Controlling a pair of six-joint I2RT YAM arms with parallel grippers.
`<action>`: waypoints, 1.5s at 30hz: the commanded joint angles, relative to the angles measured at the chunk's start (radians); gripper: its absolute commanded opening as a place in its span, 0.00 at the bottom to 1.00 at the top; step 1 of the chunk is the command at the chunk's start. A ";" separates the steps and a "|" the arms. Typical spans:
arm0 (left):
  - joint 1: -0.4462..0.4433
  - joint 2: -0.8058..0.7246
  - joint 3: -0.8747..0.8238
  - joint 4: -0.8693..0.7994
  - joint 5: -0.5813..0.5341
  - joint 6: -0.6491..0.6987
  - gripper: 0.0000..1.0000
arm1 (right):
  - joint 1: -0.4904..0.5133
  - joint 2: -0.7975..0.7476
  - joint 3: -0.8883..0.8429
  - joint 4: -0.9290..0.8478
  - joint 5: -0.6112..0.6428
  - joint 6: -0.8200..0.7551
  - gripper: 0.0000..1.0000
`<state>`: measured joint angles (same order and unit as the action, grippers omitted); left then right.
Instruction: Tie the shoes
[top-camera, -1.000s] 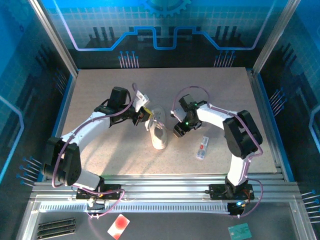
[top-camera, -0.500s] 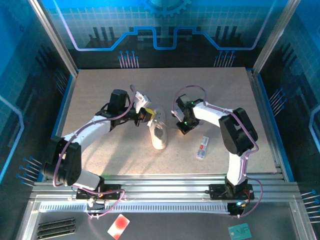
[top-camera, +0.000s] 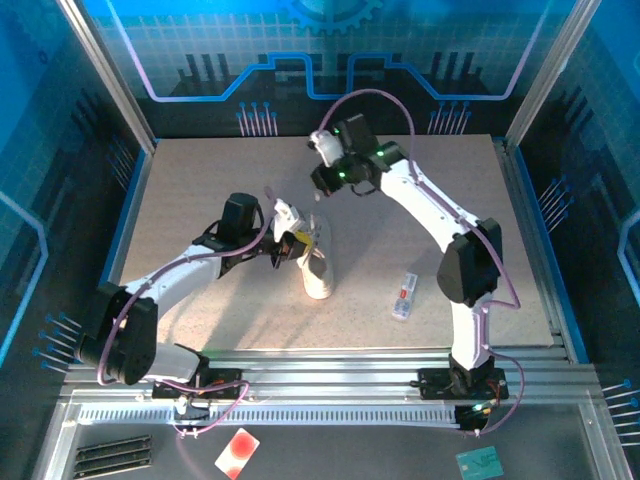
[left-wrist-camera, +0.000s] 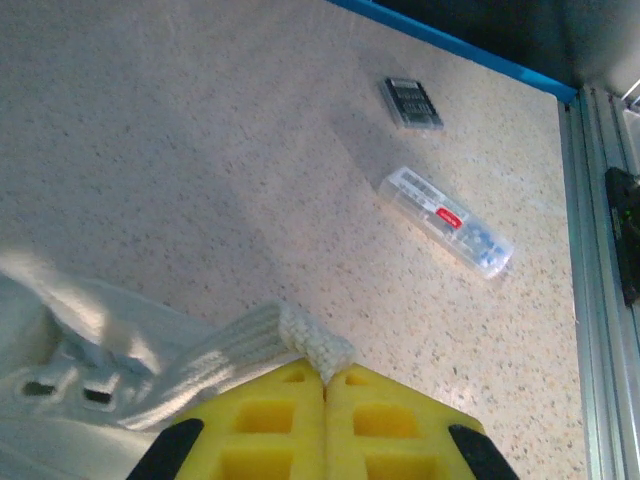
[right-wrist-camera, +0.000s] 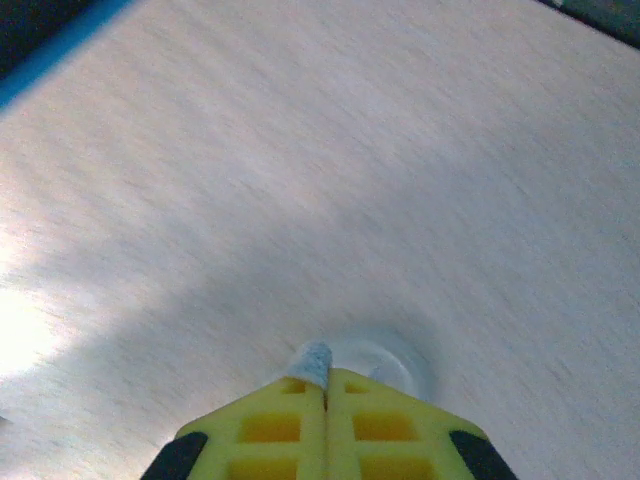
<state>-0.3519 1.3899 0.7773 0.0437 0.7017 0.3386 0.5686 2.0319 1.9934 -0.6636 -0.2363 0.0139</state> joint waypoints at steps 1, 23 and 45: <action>-0.019 -0.035 -0.047 0.055 -0.011 -0.003 0.00 | 0.073 0.083 0.046 -0.017 -0.205 0.052 0.13; 0.012 -0.003 -0.021 0.157 0.030 -0.106 0.00 | -0.070 -0.390 -0.668 0.419 -0.394 0.061 0.58; 0.021 0.015 -0.012 0.211 -0.001 -0.110 0.00 | -0.006 -0.344 -0.744 0.459 -0.343 0.354 0.59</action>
<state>-0.3367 1.3911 0.7593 0.1963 0.6964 0.2340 0.5453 1.6798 1.2678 -0.2111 -0.5835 0.3271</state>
